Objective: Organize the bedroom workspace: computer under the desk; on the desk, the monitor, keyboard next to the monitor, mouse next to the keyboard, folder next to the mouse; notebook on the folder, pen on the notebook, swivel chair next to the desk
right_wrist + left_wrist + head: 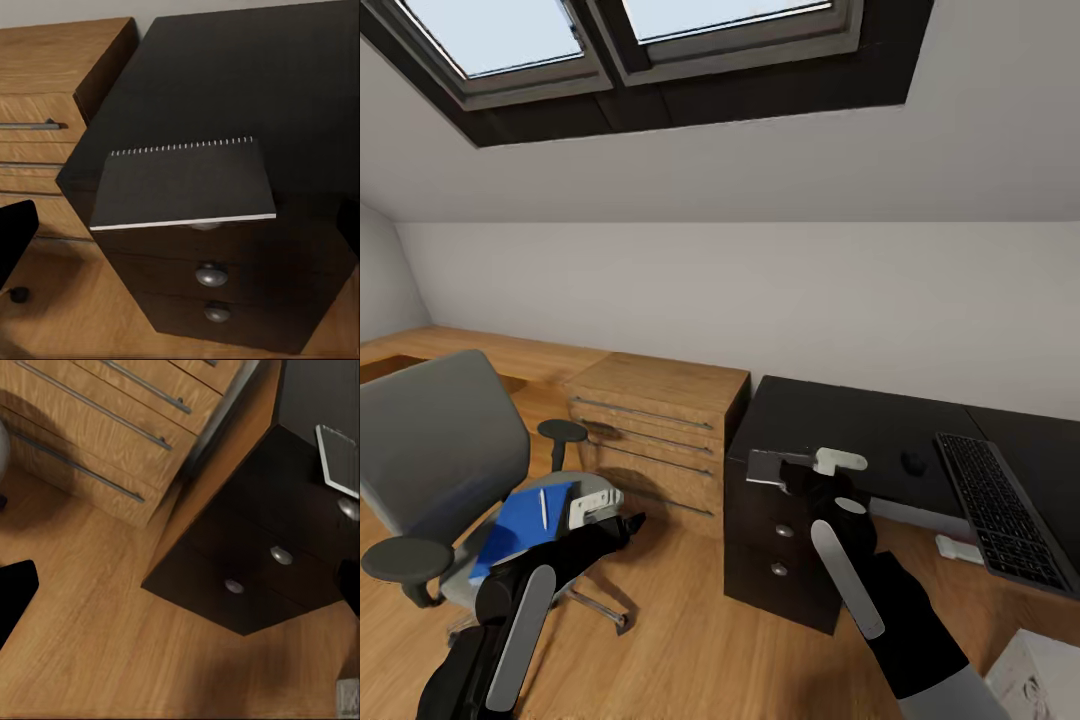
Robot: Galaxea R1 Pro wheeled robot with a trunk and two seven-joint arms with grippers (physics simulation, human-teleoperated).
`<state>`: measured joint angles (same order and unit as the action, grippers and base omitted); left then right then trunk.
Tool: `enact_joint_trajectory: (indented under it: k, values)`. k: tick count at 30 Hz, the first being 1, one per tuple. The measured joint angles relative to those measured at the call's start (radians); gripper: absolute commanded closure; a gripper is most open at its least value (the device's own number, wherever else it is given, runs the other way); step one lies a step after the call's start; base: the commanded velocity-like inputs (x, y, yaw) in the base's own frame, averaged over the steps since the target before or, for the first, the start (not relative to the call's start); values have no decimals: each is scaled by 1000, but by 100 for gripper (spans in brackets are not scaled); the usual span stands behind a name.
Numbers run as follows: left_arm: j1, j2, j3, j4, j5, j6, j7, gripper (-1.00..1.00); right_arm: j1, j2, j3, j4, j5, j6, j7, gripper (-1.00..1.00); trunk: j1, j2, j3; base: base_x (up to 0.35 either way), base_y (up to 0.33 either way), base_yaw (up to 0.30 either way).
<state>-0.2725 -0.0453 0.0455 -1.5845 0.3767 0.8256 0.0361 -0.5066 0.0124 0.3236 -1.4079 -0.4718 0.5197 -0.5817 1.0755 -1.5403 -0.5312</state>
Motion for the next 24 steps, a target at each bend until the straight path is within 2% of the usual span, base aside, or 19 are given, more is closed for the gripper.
enact_joint_trajectory:
  k: [18, 24]
  values:
    - [0, -1, 0, 0, -1, 0, 0, -100, 0, 1, -1, 5, 0, -2, 0, -100, 0, 0, 0, -317, 123, -263]
    - [0, -1, 0, -1, 0, -1, 0, -100, 0, 1, -3, 4, -1, -2, 0, -100, 0, 0, -2, -331, 19, -86]
